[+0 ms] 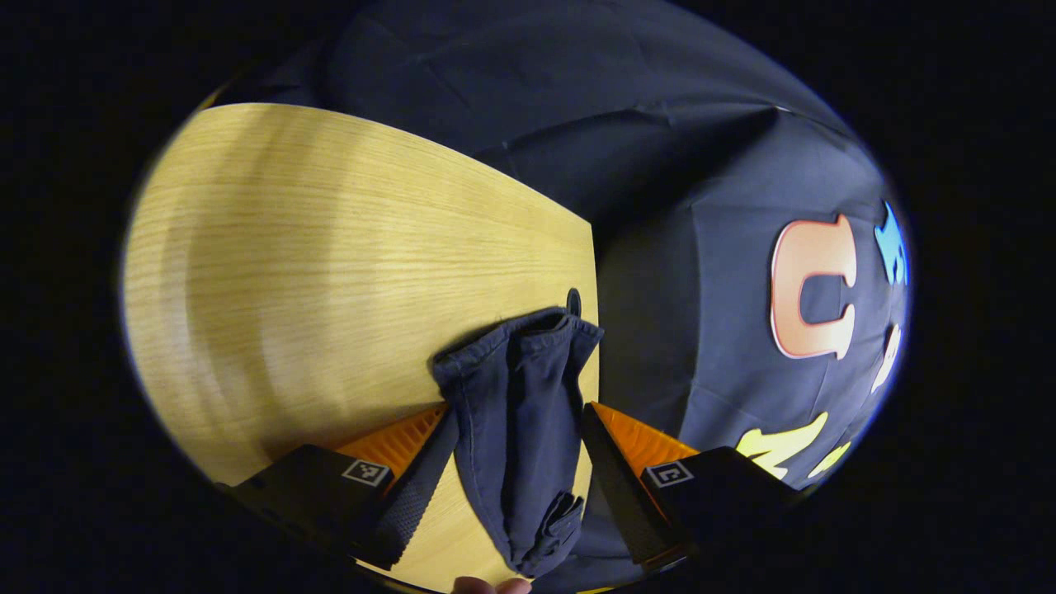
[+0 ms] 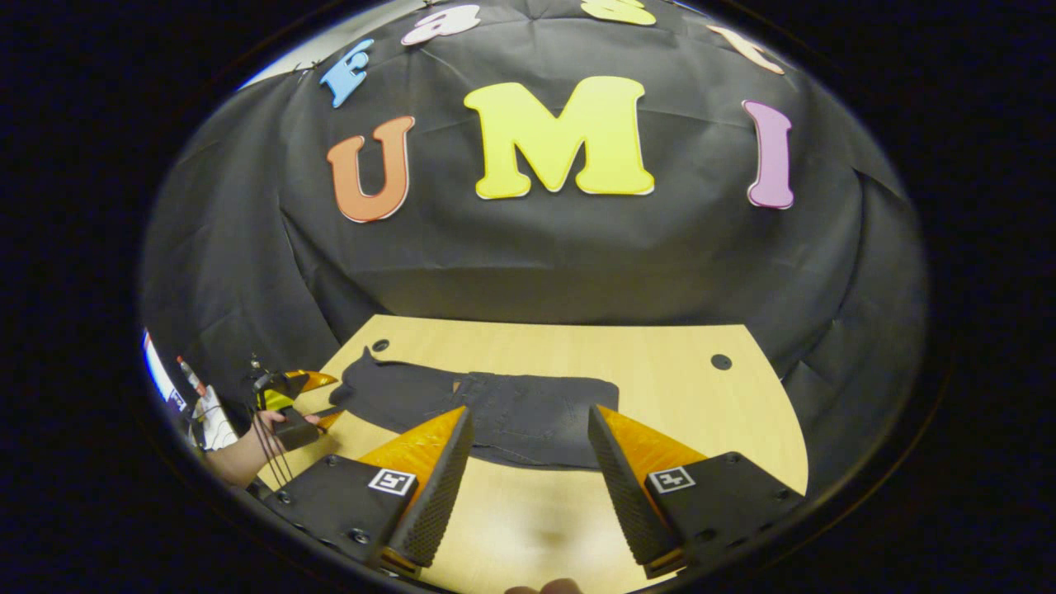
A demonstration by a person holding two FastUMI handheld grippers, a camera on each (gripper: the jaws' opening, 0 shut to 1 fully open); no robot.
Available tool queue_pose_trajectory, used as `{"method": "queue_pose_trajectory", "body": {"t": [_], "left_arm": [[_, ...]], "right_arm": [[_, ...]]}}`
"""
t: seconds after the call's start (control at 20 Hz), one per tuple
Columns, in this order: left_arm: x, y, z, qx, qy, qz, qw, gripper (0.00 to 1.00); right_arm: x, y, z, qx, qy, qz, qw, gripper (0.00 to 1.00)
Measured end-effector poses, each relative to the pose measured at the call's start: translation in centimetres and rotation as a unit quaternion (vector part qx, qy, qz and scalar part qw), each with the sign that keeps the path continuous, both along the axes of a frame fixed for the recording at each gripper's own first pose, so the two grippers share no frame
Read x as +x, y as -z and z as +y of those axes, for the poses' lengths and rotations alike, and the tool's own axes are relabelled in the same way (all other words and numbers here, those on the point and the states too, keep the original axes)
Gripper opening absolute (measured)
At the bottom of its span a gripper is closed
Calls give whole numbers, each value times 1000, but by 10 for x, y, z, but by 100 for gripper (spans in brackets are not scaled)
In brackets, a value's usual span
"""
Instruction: Grasp the waist and the cuffs of the jeans and fold them to make the two legs overlap; first hold the waist and fold one-third of the jeans toward the cuffs, then hold the cuffs and fold the remaining one-third in the same direction to finish folding.
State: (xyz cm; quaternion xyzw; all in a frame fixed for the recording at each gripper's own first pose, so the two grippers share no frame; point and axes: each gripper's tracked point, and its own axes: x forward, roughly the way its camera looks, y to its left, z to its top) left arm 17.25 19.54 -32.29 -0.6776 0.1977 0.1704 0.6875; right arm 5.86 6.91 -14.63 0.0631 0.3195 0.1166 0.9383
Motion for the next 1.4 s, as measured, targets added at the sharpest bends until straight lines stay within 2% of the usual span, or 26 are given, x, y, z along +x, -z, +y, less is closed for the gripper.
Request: {"method": "queue_pose_trajectory", "body": {"t": [0.1, 0.3, 0.4, 0.45, 0.55, 0.6, 0.65, 0.75, 0.8, 0.85, 0.9, 1.1, 1.15, 1.35, 1.4], "left_arm": [[10, 0, -2, -3, -4, -9, 1000, 96], [34, 2, -10, 13, 18, -3, 1000, 95], [43, 4, -13, 20, 29, 5, 999, 96], [47, 5, -12, 22, 31, 10, 999, 100], [50, 16, -14, 28, 38, 29, 998, 90], [48, 20, -14, 30, 42, 38, 998, 64], [49, 19, -12, 29, 39, 38, 998, 56], [45, 29, -14, 35, 42, 56, 997, 47], [45, 30, -12, 33, 42, 58, 997, 17], [46, 29, -14, 35, 46, 58, 997, 25], [45, 29, -15, 37, 51, 59, 996, 22], [45, 3, -17, 56, 53, 37, 996, 8], [46, -10, -20, 66, 56, 23, 996, 7], [49, -74, -38, 125, 83, -30, 988, 7], [47, -88, -44, 146, 93, -37, 984, 6]], "right_arm": [[1, 4, -10, -1, 7, 4, 1000, 87], [-1, 9, -23, -9, 14, 13, 1000, 87], [-2, 11, -29, -12, 17, 16, 1000, 87], [-3, 12, -31, -11, 19, 18, 1000, 87], [-7, 14, -38, -9, 27, 22, 999, 87], [-8, 16, -42, -9, 32, 25, 999, 87], [-12, 18, -46, -8, 37, 29, 999, 87], [-18, 21, -54, -8, 47, 33, 998, 87], [-21, 22, -57, -9, 51, 34, 998, 87], [-25, 24, -60, -10, 54, 34, 998, 88], [-29, 24, -62, -7, 58, 34, 998, 86], [-34, 18, -83, -22, 88, 14, 996, 92], [-35, 12, -87, -23, 97, 4, 995, 100], [-54, -12, -104, -18, 130, -23, 991, 100], [-60, -17, -108, -17, 139, -29, 990, 96]]}}
